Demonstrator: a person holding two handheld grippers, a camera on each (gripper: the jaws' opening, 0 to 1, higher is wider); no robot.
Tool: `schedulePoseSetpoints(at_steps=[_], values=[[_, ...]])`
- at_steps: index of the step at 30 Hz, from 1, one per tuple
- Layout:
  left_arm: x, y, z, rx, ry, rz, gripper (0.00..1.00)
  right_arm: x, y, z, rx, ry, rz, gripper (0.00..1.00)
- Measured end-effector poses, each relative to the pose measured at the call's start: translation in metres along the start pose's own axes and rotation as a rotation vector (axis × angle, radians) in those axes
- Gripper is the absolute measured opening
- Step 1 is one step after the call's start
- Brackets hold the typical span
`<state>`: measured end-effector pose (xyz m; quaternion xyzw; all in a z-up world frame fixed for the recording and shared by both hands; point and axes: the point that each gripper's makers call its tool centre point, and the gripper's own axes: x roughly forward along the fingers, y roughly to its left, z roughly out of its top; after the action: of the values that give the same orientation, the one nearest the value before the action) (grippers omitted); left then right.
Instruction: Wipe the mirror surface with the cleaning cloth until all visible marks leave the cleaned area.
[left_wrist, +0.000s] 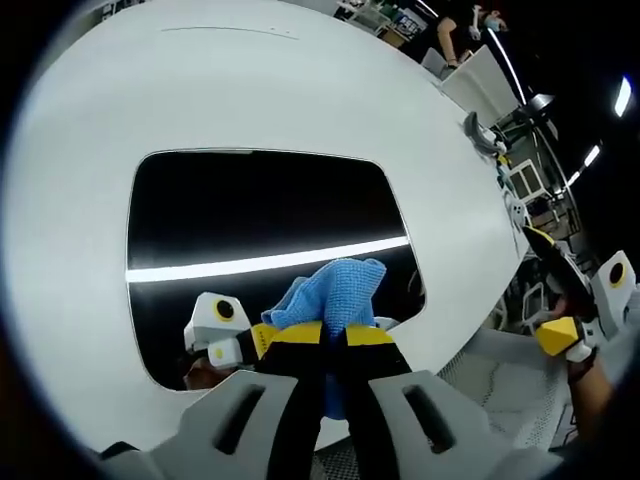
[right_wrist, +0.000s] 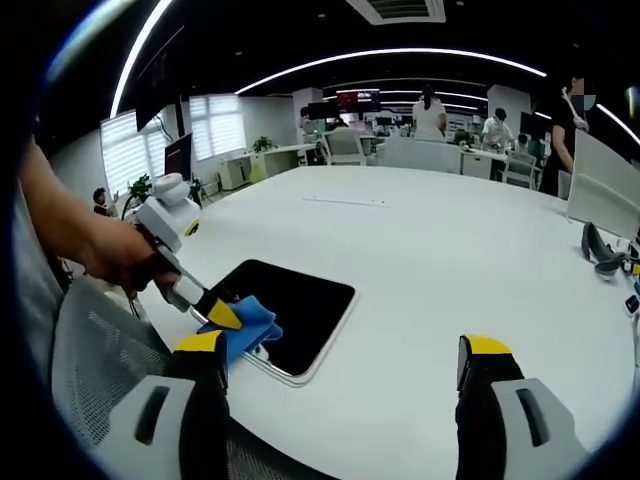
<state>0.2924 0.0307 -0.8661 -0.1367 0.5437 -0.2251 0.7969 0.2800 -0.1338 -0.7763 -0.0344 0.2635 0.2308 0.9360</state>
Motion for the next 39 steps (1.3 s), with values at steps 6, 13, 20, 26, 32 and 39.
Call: schedulePoseSetpoints(at_steps=[6, 13, 20, 26, 32, 39], values=[[-0.001, 0.001, -0.001, -0.006, -0.001, -0.003, 0.02, 0.0, 0.0, -0.001, 0.0, 0.002, 0.0, 0.94], [0.0, 0.001, 0.0, -0.01, 0.002, 0.0, 0.02, 0.0, 0.0, -0.001, 0.003, 0.005, 0.001, 0.94], [-0.001, 0.002, 0.0, -0.041, -0.001, -0.004, 0.02, 0.0, 0.0, -0.001, 0.006, 0.005, 0.001, 0.94], [-0.002, 0.002, 0.0, -0.034, 0.007, 0.001, 0.02, 0.0, -0.001, -0.001, 0.008, 0.004, -0.001, 0.93], [0.0, 0.003, 0.004, -0.056, -0.002, 0.003, 0.02, 0.0, 0.0, 0.0, 0.008, 0.002, -0.001, 0.93], [0.004, 0.006, 0.016, -0.073, -0.011, 0.003, 0.02, 0.0, -0.001, 0.0, 0.008, 0.001, 0.0, 0.93]])
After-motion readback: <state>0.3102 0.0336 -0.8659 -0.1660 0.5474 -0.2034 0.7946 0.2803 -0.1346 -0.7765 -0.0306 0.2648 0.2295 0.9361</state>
